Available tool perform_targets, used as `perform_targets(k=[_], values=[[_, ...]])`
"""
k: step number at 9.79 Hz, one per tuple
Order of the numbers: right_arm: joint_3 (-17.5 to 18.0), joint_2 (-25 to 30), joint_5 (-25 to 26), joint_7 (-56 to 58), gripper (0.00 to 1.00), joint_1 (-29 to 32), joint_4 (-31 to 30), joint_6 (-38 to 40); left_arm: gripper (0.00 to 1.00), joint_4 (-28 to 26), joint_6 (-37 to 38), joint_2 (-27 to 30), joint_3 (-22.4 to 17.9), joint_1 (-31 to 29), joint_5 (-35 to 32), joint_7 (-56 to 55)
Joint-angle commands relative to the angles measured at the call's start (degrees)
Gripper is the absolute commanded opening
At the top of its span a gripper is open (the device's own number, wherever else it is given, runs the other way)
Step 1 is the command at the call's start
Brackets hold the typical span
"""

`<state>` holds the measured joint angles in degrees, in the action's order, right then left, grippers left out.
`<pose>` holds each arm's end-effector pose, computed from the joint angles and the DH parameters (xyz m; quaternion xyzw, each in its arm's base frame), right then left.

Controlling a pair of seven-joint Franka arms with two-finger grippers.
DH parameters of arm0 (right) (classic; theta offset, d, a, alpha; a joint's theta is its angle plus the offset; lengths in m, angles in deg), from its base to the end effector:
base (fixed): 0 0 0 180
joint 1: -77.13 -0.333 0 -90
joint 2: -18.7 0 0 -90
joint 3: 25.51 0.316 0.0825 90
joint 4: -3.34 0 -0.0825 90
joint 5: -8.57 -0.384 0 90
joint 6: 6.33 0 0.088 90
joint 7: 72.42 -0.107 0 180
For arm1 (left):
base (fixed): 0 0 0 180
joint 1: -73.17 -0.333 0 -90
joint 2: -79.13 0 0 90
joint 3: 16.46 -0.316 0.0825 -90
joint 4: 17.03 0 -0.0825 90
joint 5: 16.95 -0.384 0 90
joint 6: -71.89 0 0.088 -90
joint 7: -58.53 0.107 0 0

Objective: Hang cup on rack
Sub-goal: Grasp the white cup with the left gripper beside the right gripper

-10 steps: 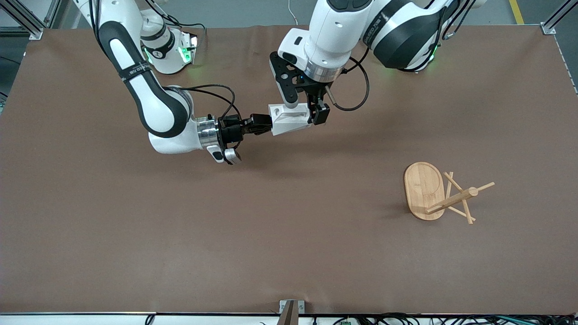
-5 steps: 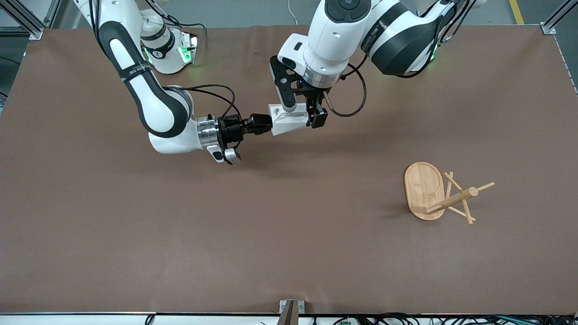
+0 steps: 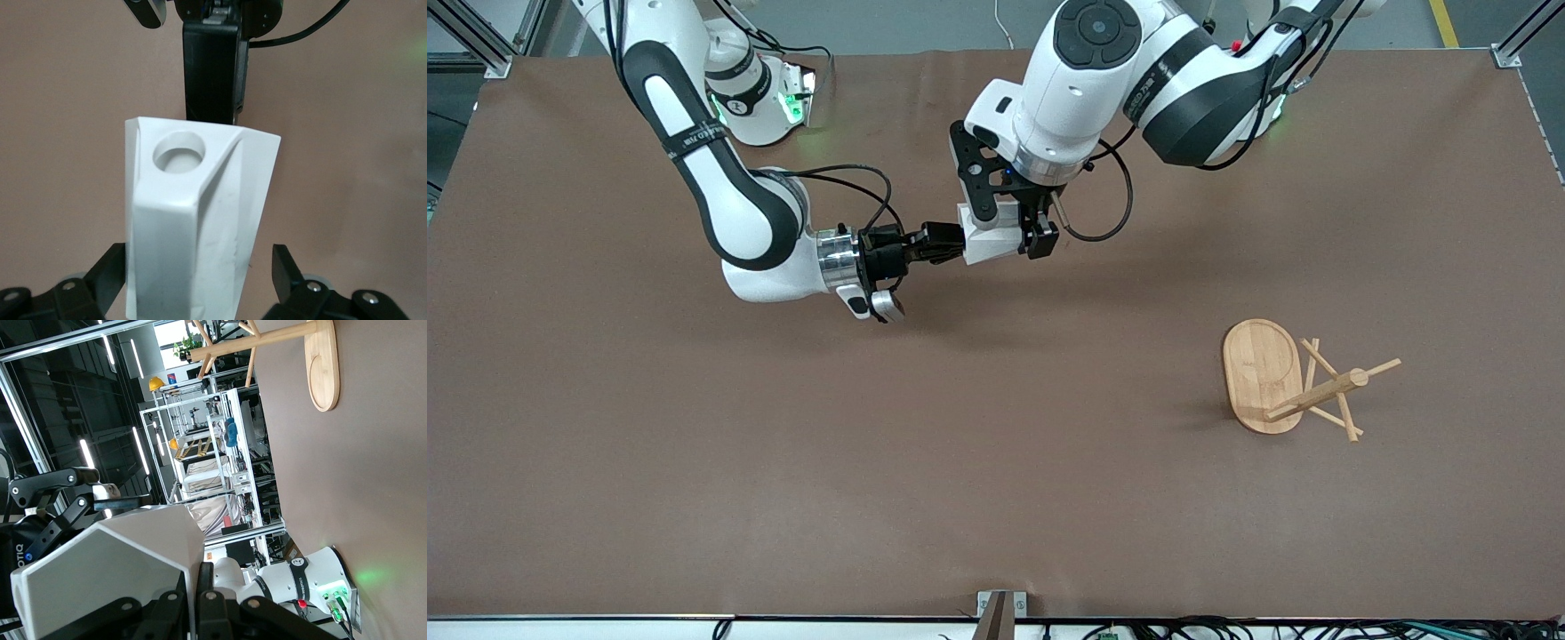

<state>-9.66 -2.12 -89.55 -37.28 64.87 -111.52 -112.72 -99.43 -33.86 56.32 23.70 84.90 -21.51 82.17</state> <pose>0.5027 0.3456 0.3229 -0.7108 0.0111 0.1322 0.6907 0.4724 -0.4722 0.5163 0.7969 -0.5958 0.0281 0.0961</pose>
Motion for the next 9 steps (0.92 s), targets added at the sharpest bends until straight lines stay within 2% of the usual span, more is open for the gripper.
perform_targets(k=[1, 3, 5, 6, 8, 9], values=[[0.0, 1.7, -2.2, 0.9, 0.01, -0.3, -1.7, 0.0, 0.93, -0.5, -0.6, -1.5, 0.3, 0.1, -1.7, 1.4], [0.8, 1.9, -3.8, 1.0, 0.01, -0.3, -1.7, 0.0, 0.9, -0.8, -0.7, -1.5, 0.3, 0.1, -1.8, 1.4], [0.9, 1.9, -5.0, 1.2, 0.01, -0.7, -1.5, -0.1, 0.82, -0.8, -0.8, -1.5, 0.3, 0.1, -1.8, 1.4], [0.8, 1.9, -5.0, 1.2, 0.01, -0.8, -1.6, -0.1, 0.68, -0.8, -0.7, -1.5, 0.3, 0.0, -1.8, 1.6], [0.8, 1.9, -5.0, 1.2, 0.01, -0.7, -1.5, -0.1, 0.25, -0.8, -0.7, -1.5, 0.3, -0.4, -1.7, 1.8], [0.8, 1.9, -5.0, 1.2, 0.01, -0.7, -1.5, -0.1, 0.12, -0.7, -0.7, -1.4, 0.3, -0.6, -1.7, 1.6]])
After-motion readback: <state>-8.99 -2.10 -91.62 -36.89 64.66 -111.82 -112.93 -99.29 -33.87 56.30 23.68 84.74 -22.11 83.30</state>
